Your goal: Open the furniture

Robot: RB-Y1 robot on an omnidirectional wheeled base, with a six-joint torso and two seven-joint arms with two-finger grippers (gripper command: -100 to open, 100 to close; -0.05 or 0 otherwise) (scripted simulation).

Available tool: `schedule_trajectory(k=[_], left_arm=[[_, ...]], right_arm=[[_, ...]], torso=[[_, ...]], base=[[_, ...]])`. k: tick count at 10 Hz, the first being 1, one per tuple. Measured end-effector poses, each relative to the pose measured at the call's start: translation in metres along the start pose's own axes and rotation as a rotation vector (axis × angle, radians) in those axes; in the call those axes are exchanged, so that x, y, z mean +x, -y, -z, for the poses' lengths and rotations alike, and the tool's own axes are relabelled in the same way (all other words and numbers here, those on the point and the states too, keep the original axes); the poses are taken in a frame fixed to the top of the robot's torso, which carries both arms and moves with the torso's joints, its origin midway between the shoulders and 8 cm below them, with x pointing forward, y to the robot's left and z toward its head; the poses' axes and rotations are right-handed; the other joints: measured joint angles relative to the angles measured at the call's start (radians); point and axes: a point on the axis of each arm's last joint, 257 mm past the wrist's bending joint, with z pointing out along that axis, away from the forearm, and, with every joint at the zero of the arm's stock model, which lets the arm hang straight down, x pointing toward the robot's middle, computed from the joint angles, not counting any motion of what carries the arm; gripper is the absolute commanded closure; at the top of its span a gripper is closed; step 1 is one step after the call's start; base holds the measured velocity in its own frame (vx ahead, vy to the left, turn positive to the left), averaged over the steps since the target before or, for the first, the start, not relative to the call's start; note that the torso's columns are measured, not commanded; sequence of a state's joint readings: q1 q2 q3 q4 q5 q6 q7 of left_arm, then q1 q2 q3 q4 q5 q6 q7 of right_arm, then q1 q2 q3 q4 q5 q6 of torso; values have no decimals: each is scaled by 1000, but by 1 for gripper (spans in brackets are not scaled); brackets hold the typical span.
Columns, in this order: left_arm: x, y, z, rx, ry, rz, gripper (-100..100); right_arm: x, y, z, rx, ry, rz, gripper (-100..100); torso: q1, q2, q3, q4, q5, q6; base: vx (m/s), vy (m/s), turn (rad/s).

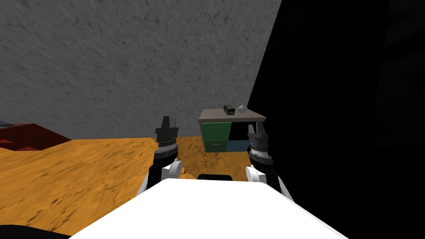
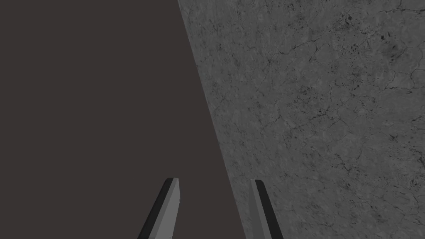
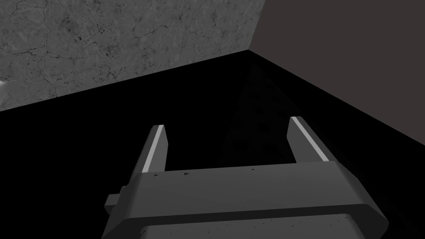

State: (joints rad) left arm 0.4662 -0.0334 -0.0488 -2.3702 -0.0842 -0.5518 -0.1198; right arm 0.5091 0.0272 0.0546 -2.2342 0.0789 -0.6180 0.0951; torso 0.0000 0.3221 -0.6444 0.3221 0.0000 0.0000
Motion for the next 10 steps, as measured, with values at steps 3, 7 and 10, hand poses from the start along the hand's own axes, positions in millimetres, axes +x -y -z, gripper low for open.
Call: schedule_trajectory(k=[3,7,10], left_arm=[[0,0,0,0,0,0,0],[0,0,0,-1,0,0,0],[0,0,0,-1,0,0,0]], right_arm=[[0,0,0,0,0,0,0],[7,-1,1,-8,-50,37,-100],[21,0,1,-32,-135,139,-100]], torso=[[0,222,-442,221,0,0],[1,412,-827,412,0,0],[1,415,-832,416,0,0]], base=[[0,0,0],[13,14,-24],[40,41,-57]])
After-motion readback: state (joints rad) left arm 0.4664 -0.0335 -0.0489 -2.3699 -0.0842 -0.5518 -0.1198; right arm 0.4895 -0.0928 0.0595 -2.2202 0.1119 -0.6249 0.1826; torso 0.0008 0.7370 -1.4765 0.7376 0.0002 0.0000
